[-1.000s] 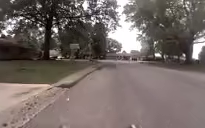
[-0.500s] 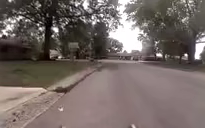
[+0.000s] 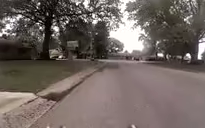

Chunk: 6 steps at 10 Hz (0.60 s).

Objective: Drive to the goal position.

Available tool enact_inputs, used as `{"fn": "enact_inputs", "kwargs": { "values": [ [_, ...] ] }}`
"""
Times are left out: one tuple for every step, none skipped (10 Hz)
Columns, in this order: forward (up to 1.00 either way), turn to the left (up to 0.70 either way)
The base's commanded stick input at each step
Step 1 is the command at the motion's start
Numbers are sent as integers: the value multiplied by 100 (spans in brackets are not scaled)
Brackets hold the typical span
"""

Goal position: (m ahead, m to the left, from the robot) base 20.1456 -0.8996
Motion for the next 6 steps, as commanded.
{"fn": "enact_inputs", "kwargs": {
  "values": [
    [70, 0],
    [70, 0],
    [70, 0],
    [70, 0],
    [70, 0],
    [70, 0]
  ]
}}
